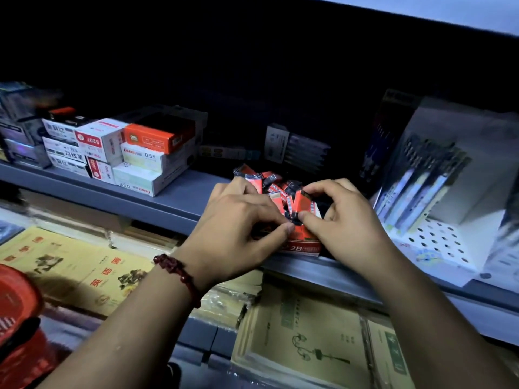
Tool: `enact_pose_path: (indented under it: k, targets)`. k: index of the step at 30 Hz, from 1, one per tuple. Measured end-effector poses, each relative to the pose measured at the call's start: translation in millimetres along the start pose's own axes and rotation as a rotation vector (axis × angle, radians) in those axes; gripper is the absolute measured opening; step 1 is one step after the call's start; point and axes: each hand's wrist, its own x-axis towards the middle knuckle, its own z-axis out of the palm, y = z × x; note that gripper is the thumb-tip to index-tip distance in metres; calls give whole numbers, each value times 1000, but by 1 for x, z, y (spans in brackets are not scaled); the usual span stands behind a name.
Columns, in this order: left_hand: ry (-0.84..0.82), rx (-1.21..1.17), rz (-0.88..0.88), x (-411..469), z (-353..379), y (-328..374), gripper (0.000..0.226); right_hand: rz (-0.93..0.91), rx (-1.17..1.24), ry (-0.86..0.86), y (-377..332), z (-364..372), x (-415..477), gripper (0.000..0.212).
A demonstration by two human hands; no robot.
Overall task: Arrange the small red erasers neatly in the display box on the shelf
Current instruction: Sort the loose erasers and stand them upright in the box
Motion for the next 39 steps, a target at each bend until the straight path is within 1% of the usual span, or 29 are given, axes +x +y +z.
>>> enact_pose_path:
  k: [3,5,7,10,13,15,17,19,21,24,26,27,29,31,32,34,35,39]
  targets:
    - [-13,2,4,-1,-1,-1,24,-17,6,19,0,-2,0,26]
    - [-10,-17,-6,-1,-2,-1,23,0,20,44,0,-4,0,20]
    - [17,-71,-15,1,-3,-2,19,15,54,78,0,-6,2,14]
    - [96,-205,-33,2,-6,0,18,32,128,87,1,-8,5,15]
    - [118,-277,-73,2,-9,3,22,33,234,6,1,-7,6,20]
    - [107,-306,-91,1,-9,2,27,17,218,-33,1,-6,5,26]
    - [104,-350,-123,1,-10,0,38,-3,197,-20,0,-5,6,25]
    - [111,-384,-150,2,-11,-2,44,-8,220,1,-1,-5,5,17]
    - [135,-397,-169,2,-11,-3,44,-3,291,12,-4,-3,4,9]
    - [162,-403,-191,2,-12,-4,41,13,379,-4,-8,-1,5,14]
    - [164,-403,-191,2,-11,-5,40,9,380,-60,-13,-2,4,12]
    - [164,-399,-187,2,-11,-5,39,-7,365,-100,-16,-3,3,13]
    - [161,-400,-176,2,-11,-6,39,-32,317,-152,-21,-3,1,23]
    - [153,-412,-177,2,-12,-6,39,-16,322,-106,-22,-1,1,27]
    - [147,-424,-182,1,-12,-6,39,3,362,-62,-21,0,2,23]
    - [135,-444,-185,1,-11,-6,41,50,442,-3,-18,1,4,9]
    - [134,-439,-182,0,-10,-5,41,62,453,1,-17,0,4,8]
    - [149,-399,-157,0,-9,-6,38,68,380,-87,-13,1,1,21]
